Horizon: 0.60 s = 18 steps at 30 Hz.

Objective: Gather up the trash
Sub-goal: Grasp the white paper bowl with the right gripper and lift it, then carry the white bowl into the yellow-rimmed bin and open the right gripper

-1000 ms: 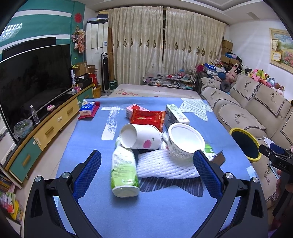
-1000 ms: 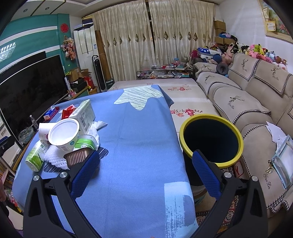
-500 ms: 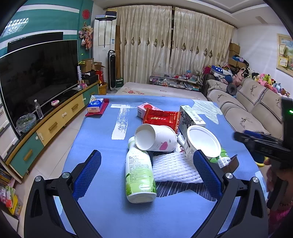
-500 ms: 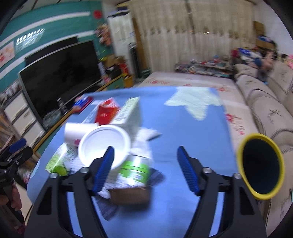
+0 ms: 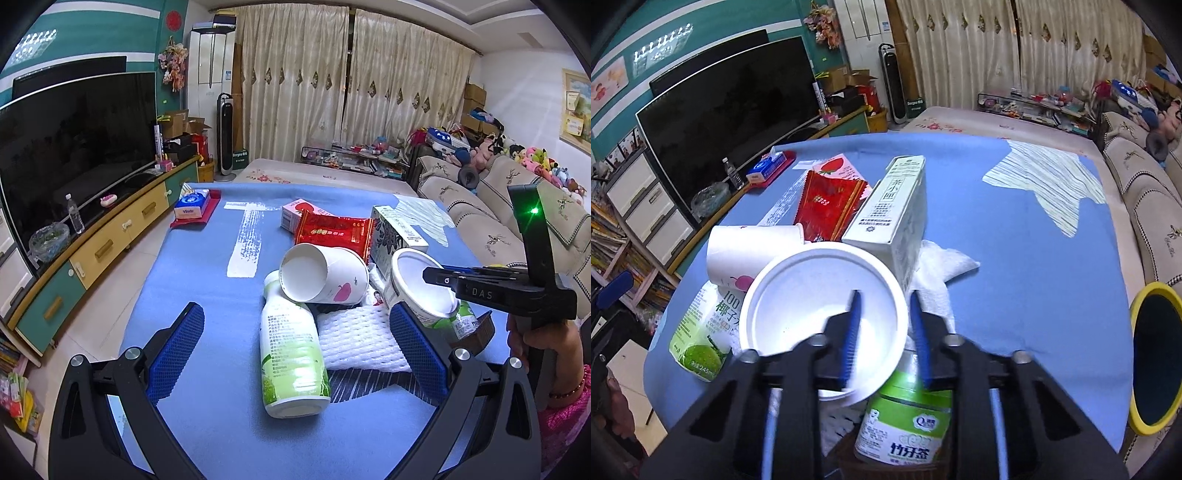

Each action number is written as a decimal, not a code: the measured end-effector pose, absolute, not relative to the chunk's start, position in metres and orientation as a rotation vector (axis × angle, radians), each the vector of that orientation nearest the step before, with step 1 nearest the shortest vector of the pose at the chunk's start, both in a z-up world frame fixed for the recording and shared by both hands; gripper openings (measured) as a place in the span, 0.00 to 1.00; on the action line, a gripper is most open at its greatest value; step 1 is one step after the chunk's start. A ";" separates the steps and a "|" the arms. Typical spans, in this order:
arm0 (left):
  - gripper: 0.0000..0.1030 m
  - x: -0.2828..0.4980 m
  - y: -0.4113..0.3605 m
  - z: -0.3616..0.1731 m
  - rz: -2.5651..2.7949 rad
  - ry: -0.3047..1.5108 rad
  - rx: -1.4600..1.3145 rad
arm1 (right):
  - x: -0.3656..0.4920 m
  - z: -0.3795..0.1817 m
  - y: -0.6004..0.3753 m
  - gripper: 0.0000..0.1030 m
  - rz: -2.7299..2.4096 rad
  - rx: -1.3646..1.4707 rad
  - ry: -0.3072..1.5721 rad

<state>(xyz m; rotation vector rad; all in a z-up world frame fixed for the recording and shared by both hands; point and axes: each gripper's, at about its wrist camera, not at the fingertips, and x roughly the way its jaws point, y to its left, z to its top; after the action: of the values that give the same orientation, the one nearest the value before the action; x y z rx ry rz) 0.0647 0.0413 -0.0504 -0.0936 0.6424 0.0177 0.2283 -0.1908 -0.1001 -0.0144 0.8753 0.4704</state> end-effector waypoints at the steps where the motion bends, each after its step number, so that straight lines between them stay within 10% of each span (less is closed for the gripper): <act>1: 0.96 0.066 0.041 -0.051 0.016 0.645 -0.095 | 0.227 -0.099 -0.192 0.08 0.478 -0.005 0.866; 18: 0.96 0.068 0.023 -0.051 -0.024 0.646 -0.066 | 0.188 -0.032 -0.330 0.06 0.282 0.204 0.643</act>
<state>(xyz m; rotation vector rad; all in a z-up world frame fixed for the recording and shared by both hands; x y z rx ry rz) 0.0685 0.0226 -0.0513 -0.0659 0.6463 -0.0245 0.1884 -0.3298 -0.0325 0.2041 0.6428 0.2816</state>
